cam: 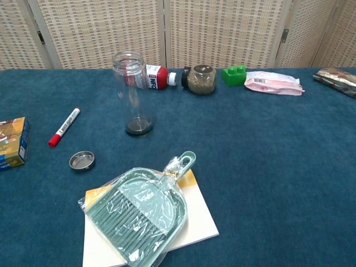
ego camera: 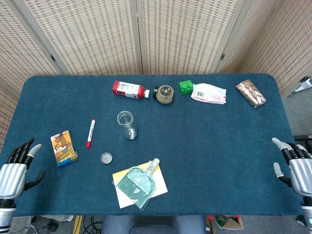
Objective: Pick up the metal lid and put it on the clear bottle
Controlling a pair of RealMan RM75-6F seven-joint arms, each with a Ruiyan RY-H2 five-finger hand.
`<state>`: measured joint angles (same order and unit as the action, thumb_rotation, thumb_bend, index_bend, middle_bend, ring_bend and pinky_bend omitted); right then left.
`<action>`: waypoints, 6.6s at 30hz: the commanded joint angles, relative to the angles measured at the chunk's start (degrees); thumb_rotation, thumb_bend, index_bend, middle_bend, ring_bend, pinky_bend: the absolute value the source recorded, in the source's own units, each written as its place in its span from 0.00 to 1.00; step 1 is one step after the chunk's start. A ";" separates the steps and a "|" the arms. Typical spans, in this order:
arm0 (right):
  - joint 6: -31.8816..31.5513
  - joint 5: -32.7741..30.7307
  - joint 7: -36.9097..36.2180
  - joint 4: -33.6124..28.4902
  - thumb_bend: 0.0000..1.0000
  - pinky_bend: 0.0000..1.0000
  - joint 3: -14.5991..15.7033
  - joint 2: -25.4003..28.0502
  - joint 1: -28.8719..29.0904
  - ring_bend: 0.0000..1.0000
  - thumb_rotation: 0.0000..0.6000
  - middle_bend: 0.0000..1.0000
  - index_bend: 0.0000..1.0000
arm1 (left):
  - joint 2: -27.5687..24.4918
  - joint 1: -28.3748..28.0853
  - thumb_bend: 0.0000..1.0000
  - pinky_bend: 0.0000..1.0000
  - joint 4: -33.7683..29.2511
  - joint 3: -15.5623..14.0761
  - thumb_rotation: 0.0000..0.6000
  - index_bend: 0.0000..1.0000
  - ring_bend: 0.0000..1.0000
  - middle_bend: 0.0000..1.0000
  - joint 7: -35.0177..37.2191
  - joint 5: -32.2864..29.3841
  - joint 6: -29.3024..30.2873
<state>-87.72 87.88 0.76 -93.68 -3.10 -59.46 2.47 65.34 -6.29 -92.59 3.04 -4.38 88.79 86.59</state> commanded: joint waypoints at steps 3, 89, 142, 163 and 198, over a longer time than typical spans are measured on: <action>-0.19 -0.29 0.53 -0.67 0.44 0.32 -0.62 0.85 0.19 0.18 1.00 0.26 0.17 | -0.66 -2.73 0.33 0.13 0.30 0.78 1.00 0.16 0.10 0.00 2.46 1.46 -2.48; 3.25 -3.06 -3.58 2.90 0.44 0.32 -0.48 1.99 0.56 0.18 1.00 0.26 0.17 | 23.60 -27.86 0.33 1.00 19.56 0.85 1.00 0.56 1.00 1.00 -3.69 -10.23 -31.94; 2.66 -3.75 -3.29 1.63 0.44 0.32 -2.13 4.61 0.93 0.18 1.00 0.26 0.17 | 7.61 -31.33 0.48 1.00 2.64 9.59 1.00 0.63 1.00 1.00 3.75 -12.55 -29.50; 3.36 -5.43 -1.74 -2.59 0.44 0.32 -3.53 9.09 1.78 0.18 1.00 0.26 0.17 | 3.24 -40.30 0.48 1.00 -2.32 16.62 1.00 0.62 1.00 1.00 3.05 -17.55 -34.09; 3.89 -6.25 -1.58 -2.23 0.44 0.32 -2.68 9.23 1.19 0.18 1.00 0.26 0.17 | 11.96 -48.20 0.48 1.00 11.47 14.44 1.00 0.61 1.00 1.00 -1.13 -23.37 -37.64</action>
<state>-83.82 81.62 -0.81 -95.91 -5.78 -50.23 3.66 77.33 -54.52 -81.13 17.52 -5.50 65.38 48.90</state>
